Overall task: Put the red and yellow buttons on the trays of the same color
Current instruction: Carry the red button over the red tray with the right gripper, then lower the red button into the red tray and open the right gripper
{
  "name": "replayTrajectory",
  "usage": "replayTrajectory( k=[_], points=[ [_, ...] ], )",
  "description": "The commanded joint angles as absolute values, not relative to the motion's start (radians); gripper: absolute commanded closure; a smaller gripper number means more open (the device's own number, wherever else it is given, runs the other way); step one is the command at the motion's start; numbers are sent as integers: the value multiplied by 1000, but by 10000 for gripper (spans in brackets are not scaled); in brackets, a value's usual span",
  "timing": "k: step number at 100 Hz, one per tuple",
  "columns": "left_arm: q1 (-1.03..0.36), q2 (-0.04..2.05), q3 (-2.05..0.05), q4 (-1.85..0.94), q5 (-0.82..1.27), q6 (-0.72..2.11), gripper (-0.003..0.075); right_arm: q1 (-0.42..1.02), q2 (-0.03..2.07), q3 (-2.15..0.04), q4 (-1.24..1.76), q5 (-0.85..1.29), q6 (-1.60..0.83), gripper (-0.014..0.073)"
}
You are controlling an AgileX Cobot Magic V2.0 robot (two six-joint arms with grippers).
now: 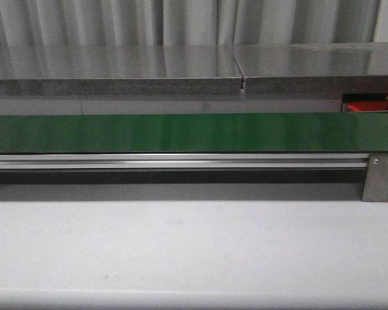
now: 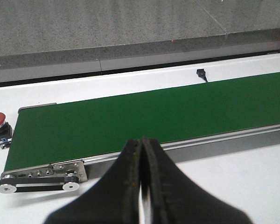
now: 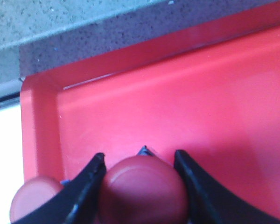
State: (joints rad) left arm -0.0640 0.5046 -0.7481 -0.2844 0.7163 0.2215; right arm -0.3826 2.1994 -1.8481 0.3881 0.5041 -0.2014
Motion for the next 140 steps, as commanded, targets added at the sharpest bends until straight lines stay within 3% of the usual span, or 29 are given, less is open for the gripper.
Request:
replayTrajectory(
  k=[1,48,55,68,74,140],
  points=[
    [-72,510,-771,-302,638,213,741,-387,2161,-1910,419,462,-202,515],
    [-72,510,-771,-302,637,213,741,-387,2236,-1923,450,453,-203,490],
    [-72,510,-771,-302,637,213,741,-387,2236,-1923,462,457,-206,383],
    [-72,510,-771,-302,637,213,741,-387,2233,-1923,467,455,-206,53],
    [-72,510,-771,-302,637,213,741,-387,2230,-1923,468,455,-206,-24],
    [-72,510,-771,-302,637,213,741,-387,2057,-1916,430,595,-230,158]
  ],
)
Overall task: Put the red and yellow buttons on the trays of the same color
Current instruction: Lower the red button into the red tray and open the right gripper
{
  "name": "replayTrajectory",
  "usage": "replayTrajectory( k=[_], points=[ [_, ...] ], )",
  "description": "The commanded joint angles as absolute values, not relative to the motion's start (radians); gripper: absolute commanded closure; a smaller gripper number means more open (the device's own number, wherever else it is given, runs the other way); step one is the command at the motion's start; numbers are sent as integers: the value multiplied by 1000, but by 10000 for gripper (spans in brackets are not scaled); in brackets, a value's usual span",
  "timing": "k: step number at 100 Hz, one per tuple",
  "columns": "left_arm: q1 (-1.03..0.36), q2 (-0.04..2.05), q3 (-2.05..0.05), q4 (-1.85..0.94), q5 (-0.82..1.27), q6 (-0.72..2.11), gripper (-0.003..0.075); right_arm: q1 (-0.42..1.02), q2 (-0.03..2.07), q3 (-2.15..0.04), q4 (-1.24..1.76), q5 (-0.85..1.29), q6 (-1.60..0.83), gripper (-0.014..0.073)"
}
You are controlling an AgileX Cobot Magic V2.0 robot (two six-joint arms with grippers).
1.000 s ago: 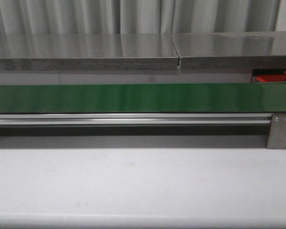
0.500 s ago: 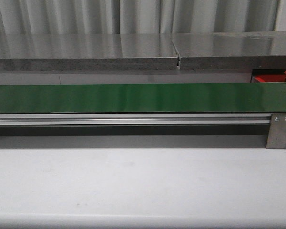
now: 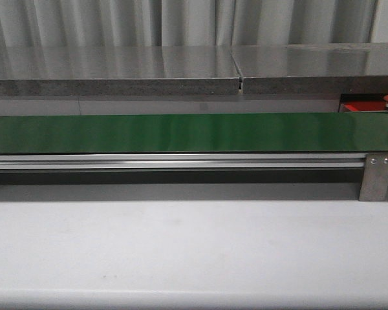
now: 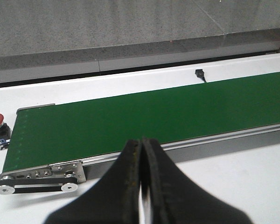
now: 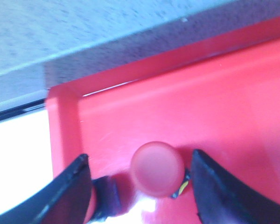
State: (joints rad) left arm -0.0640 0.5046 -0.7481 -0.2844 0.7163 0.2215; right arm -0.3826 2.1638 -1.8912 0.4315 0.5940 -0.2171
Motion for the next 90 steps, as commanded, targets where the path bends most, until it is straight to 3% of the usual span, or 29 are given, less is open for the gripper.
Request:
replayTrajectory(
  k=[1,46,79,90],
  points=[
    [-72,510,-771,-302,637,213,741,-387,2050,-1915,427,599,-230,159],
    [-72,510,-771,-302,637,213,741,-273,1712,-1627,243,537,-232,284],
    [-72,510,-771,-302,637,213,741,-150,1465,-1388,214,496,-232,662],
    [-72,510,-771,-302,637,213,741,-123,1385,-1321,203,494,-232,711]
  ],
)
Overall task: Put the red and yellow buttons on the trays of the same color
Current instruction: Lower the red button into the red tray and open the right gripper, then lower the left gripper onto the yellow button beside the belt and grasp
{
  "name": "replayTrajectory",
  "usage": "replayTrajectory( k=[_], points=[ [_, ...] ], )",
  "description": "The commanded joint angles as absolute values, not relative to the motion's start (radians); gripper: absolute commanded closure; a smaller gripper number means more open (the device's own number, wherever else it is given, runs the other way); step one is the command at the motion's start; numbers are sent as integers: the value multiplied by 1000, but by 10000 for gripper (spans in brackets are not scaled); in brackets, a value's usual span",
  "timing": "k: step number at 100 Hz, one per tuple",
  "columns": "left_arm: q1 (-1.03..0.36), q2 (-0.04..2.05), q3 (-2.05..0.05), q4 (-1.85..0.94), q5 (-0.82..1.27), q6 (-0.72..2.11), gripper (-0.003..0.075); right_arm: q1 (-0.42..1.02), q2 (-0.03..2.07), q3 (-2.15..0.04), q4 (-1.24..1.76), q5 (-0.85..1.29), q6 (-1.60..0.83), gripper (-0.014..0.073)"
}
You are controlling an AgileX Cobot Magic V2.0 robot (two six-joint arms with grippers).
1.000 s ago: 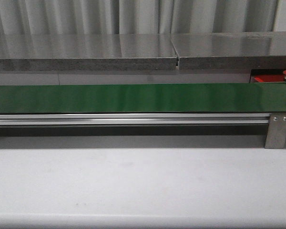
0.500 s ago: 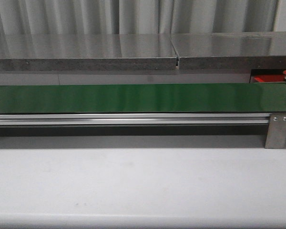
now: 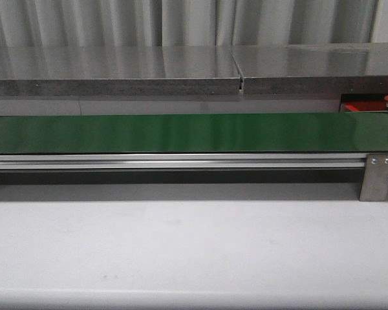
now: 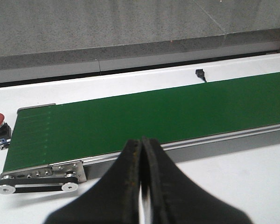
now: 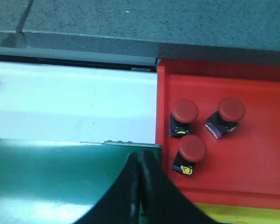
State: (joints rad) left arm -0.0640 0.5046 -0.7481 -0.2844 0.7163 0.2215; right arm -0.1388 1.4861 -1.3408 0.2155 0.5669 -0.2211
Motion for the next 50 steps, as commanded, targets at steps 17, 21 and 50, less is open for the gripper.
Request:
replayTrajectory(
  k=[17,21,50],
  points=[
    [-72,510,-771,-302,637,213,741,-101,1262,-1200,203,489,-232,711],
    [-72,510,-771,-302,637,213,741,-101,1230,-1174,203,483,-232,711],
    [-72,510,-771,-302,637,213,741,-101,988,-945,200,421,-232,711]
  ],
)
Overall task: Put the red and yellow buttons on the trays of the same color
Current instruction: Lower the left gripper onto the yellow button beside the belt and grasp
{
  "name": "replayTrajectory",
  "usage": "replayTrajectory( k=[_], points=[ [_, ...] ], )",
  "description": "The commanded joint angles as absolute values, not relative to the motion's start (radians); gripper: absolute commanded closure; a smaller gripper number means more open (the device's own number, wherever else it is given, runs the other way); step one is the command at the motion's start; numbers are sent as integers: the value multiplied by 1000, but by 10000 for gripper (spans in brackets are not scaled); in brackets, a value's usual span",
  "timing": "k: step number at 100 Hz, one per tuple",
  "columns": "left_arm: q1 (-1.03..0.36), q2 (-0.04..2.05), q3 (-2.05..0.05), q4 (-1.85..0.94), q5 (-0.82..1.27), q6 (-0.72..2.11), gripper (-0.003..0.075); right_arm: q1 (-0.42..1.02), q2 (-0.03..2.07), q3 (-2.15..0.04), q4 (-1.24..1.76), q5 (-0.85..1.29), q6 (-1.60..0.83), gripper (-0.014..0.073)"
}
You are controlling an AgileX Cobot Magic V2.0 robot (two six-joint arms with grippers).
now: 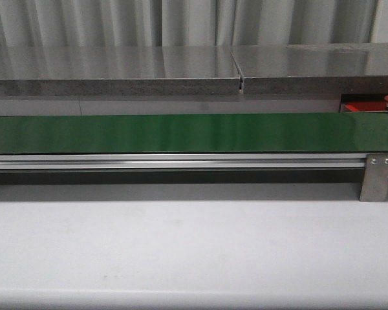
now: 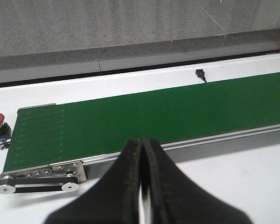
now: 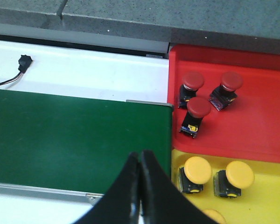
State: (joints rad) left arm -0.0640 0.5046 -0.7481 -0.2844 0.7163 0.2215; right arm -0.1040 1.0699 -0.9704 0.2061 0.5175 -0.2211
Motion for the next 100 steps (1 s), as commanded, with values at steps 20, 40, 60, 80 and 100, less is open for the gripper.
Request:
replayTrajectory(
  k=[20,40,60,80,100],
  points=[
    [-72,510,-771,-302,637,213,741,-101,834,-822,200,371,-232,711],
    [-72,510,-771,-302,636,213,741,-101,693,-717,199,361,-232,711],
    [-72,510,-771,-302,636,213,741,-101,547,-649,199,394,-232,711],
    [-72,510,-771,-302,636,213,741,-101,426,-600,199,442,-232,711],
    [-72,512,-771,-303,636,213,741,-101,362,-584,199,451,-232,711]
  ],
)
